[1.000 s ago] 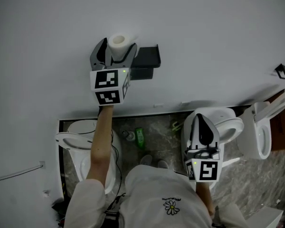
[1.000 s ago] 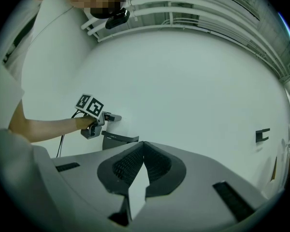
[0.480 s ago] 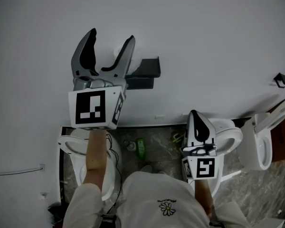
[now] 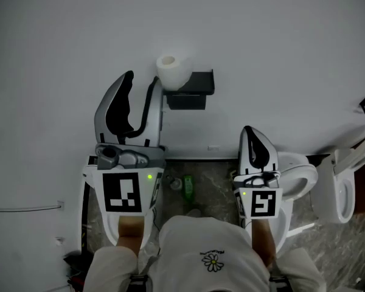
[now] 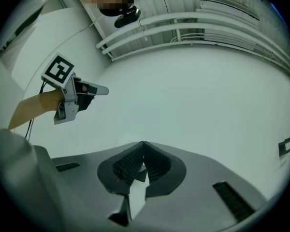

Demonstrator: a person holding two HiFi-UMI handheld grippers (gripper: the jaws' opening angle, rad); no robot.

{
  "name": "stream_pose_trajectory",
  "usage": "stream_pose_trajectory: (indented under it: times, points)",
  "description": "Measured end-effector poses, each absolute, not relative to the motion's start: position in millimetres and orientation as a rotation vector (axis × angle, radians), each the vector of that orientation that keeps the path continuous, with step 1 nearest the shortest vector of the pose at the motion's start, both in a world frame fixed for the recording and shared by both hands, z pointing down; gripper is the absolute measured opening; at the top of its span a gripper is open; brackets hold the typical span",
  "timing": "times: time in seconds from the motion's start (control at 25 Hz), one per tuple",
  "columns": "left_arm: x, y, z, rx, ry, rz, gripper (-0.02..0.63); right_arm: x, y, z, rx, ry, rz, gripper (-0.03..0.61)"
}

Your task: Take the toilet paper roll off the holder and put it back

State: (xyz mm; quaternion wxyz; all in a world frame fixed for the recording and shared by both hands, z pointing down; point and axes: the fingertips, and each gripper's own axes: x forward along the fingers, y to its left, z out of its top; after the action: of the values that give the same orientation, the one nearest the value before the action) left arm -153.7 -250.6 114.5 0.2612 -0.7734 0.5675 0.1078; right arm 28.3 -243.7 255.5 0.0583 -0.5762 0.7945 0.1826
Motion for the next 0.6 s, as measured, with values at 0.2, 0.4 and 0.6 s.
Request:
stream_pose_trajectory:
  times: [0.2, 0.4, 0.6]
  points:
    - [-151.5, -238.5, 158.8, -2.147, 1.624, 0.282, 0.105, 19.1, -242.3, 259.0, -1.7, 2.417, 0.541, 0.011]
    - [-139.7, -231.4, 200.2, -2.236, 1.683, 0.331, 0.027, 7.0, -240.7, 259.7, -1.654, 2.427, 0.496, 0.009]
    - [-140.6, -225.5, 242.5, -2.244, 1.741, 0.317, 0.018, 0.4, -236.6, 265.0, -1.637, 2.44, 0.465, 0.009]
